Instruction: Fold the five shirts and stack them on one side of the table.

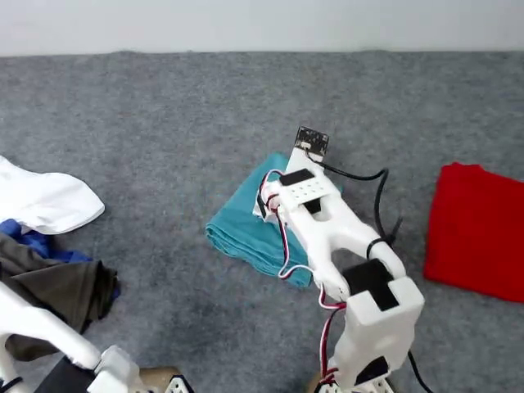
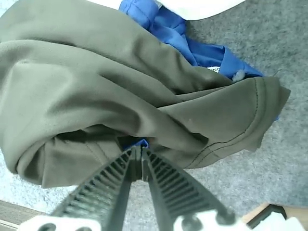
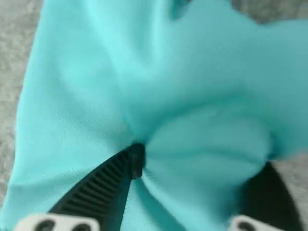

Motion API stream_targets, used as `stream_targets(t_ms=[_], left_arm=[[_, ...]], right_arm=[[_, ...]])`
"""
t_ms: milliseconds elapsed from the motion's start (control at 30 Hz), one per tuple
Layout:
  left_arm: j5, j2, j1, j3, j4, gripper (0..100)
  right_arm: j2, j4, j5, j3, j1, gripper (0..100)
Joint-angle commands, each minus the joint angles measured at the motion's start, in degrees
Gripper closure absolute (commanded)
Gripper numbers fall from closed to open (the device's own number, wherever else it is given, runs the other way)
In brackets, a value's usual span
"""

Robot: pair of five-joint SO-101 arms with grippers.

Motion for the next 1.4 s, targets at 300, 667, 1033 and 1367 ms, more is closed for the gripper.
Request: stream_targets(t_ms=[300,667,1033,1367], left_arm=[[-0.44,-0.62,-0.18,-0.31,0.53,98],[-0.44,-0.62,-0.09,-0.31,0.53,98],[-0.44,-0.62,0.18,-0.31,0.53,98],[-0.44,-0.53,0.18,-0.31,0.44,98]], right_arm=[[2.95,13.76,8.97,-11.25,7.43,99.0],[-14.64,34.24,34.99,-16.35,15.08,99.0],[-26.51,39.34,57.93,-16.53,35.03,99.0],[-27.82,26.95,64.26,-16.26,48.75,99.0]])
